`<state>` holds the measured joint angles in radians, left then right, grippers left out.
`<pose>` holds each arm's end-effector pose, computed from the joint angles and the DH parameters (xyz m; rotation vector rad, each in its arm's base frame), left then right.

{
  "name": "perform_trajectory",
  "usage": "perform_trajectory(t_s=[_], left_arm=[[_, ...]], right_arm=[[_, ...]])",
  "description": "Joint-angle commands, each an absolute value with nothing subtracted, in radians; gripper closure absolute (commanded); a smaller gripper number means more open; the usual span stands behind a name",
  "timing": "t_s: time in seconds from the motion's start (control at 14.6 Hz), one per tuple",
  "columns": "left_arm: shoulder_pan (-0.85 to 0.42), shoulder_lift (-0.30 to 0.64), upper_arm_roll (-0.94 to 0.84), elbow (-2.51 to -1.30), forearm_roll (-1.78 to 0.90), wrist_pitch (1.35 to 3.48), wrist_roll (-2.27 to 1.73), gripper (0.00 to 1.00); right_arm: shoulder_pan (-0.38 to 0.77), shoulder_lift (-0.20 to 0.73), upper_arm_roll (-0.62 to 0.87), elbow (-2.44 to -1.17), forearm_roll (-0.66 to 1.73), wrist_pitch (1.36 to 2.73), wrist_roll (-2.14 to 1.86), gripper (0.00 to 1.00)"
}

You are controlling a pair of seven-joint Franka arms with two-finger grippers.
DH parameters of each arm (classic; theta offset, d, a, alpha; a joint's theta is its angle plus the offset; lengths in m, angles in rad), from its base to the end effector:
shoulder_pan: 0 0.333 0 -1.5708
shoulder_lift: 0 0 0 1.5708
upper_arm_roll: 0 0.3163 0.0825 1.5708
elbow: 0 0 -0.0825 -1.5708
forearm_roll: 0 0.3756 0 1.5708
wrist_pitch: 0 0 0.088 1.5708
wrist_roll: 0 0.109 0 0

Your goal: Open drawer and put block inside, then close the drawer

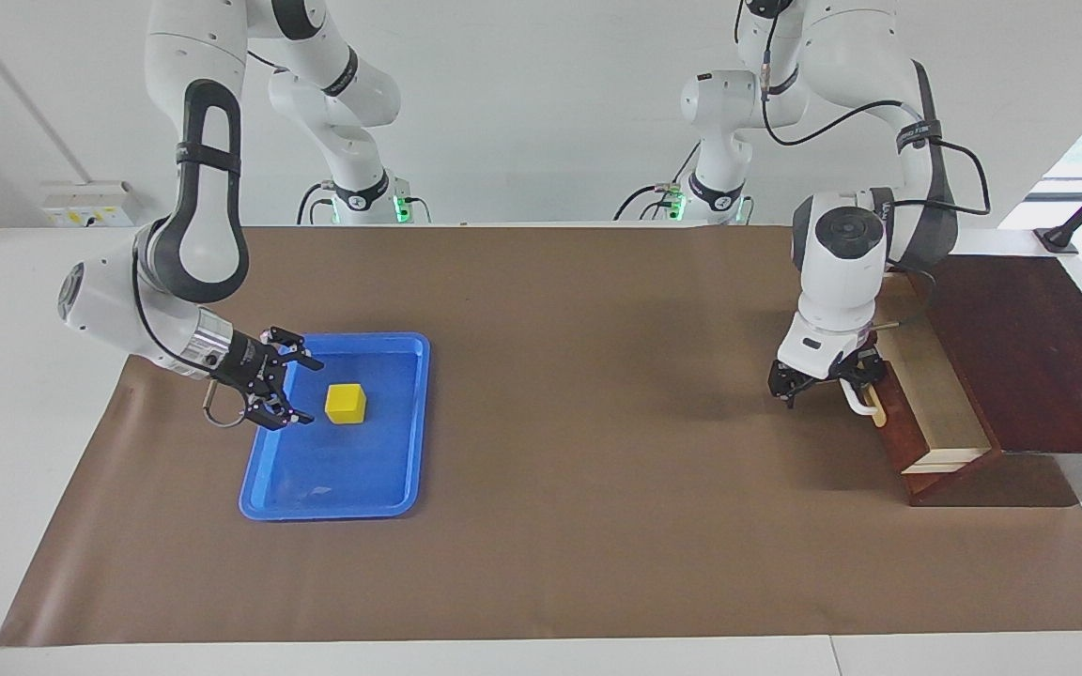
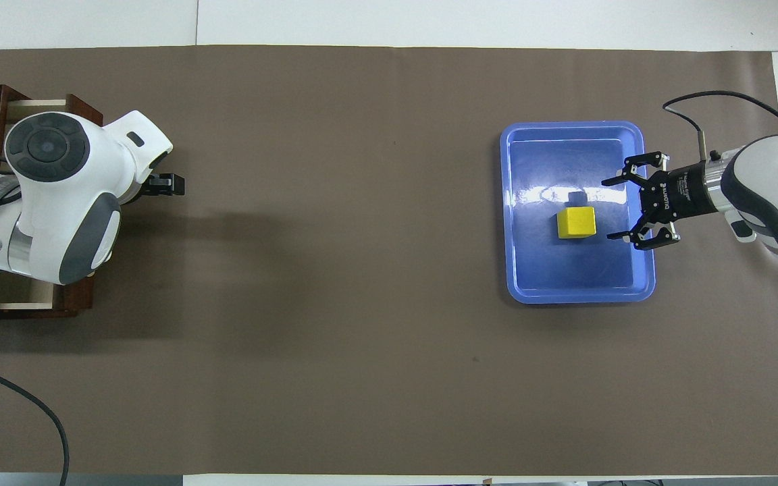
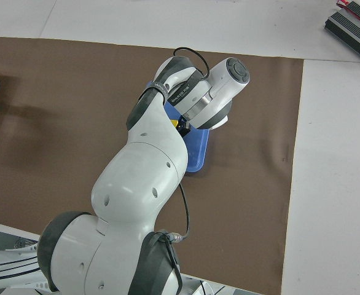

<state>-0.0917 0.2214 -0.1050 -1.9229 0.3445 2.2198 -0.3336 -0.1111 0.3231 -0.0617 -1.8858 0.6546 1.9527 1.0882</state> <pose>0.5982 -0.1047 0.3890 -2.9034 0.0848 -0.2088 0.5939 -0.0595 0.3324 -1.8789 1.9159 0.6382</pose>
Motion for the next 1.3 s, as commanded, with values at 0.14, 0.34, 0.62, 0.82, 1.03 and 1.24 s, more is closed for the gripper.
perform_trajectory(t_s=[0.14, 0.34, 0.62, 0.82, 1.03, 1.24], left_arm=[[-0.118, 0.267, -0.185, -1.855, 0.285, 2.158, -0.478, 0.00], [-0.120, 0.275, -0.215, -1.830, 0.284, 2.138, -0.537, 0.00], [-0.120, 0.285, -0.248, -1.812, 0.284, 2.118, -0.572, 0.00], [-0.118, 0.284, -0.244, -1.807, 0.284, 2.105, -0.571, 0.00], [-0.117, 0.307, -0.210, -1.708, 0.284, 2.048, -0.569, 0.00], [-0.109, 0.336, -0.199, -1.620, 0.285, 1.960, -0.554, 0.00]], right_arm=[[-0.114, 0.340, -0.055, -1.913, 0.712, 2.002, 1.043, 0.00], [-0.103, 0.338, -0.054, -1.953, 0.729, 2.046, 1.023, 0.00], [-0.072, 0.328, -0.054, -2.008, 0.765, 2.111, 1.014, 0.00], [-0.074, 0.340, -0.054, -2.017, 0.781, 2.112, 0.965, 0.00], [-0.080, 0.344, -0.054, -2.026, 0.792, 2.112, 0.940, 0.00], [-0.086, 0.341, -0.055, -2.046, 0.827, 2.115, 0.911, 0.00]])
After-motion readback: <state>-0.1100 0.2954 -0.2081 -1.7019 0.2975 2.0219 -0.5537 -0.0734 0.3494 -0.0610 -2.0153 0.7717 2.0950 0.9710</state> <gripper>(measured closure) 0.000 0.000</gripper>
